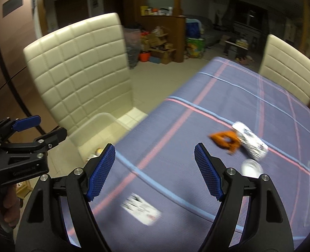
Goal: Collect trash
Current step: 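Move both open tools back over the table, then grasp the white bottle cap with the right tool while the left tool grasps the orange peel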
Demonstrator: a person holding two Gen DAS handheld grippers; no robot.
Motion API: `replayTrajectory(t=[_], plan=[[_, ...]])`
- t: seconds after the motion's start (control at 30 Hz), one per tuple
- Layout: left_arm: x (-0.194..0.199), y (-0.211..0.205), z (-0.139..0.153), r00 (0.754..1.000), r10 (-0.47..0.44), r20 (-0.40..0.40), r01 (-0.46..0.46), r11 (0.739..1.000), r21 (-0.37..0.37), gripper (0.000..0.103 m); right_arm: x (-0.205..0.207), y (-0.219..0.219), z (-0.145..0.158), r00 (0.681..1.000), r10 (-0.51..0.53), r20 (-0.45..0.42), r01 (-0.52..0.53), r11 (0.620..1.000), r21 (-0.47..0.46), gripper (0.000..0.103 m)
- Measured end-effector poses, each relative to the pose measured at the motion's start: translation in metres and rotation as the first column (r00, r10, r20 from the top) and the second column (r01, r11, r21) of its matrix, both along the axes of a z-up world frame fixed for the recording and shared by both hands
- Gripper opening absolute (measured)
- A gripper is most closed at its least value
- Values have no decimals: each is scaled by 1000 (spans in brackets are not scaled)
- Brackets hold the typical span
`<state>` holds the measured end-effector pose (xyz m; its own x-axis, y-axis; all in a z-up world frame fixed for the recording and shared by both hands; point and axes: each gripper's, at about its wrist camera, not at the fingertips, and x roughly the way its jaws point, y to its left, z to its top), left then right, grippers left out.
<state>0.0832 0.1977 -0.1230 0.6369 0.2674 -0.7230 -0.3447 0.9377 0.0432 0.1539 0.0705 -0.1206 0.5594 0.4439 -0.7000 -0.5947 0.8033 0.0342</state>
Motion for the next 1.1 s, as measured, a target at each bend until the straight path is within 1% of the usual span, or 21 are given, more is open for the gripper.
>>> replayTrajectory(t=[0.13,0.33,0.53,0.6,0.8,0.83,0.9,1.0,1.1], plan=[[20,-31,-1,997,-82,-5,82,997,-3,79,11,-33,-6,998,-69,-3,69,998,-14,78],[55,-75,-4,982,-188,-23,188,982,-8,79,32,-75,-22,986,-161,-34,160,987,-29,77],[85,-107,-10,964,-262,-47,263,965,17,79,52,-94,-37,978,-197,-61,195,980,-34,74],[96,-116,-13,957,-283,-56,285,958,21,79,59,-97,-41,977,-204,-69,201,979,-37,71],[120,-130,-21,944,-320,-84,322,947,2,79,77,-102,-53,973,-208,-101,205,978,-45,57],[122,-132,-22,942,-325,-87,326,945,1,79,80,-103,-56,972,-209,-109,205,978,-45,51],[128,-137,-24,937,-337,-94,338,941,0,79,82,-104,-57,973,-212,-94,208,977,-54,41],[134,-144,-25,929,-357,-96,358,934,-2,79,83,-107,-57,974,-213,-79,208,975,-74,41],[141,-150,-28,918,-383,-101,383,924,-17,79,86,-117,-56,967,-248,-61,243,966,-87,41]])
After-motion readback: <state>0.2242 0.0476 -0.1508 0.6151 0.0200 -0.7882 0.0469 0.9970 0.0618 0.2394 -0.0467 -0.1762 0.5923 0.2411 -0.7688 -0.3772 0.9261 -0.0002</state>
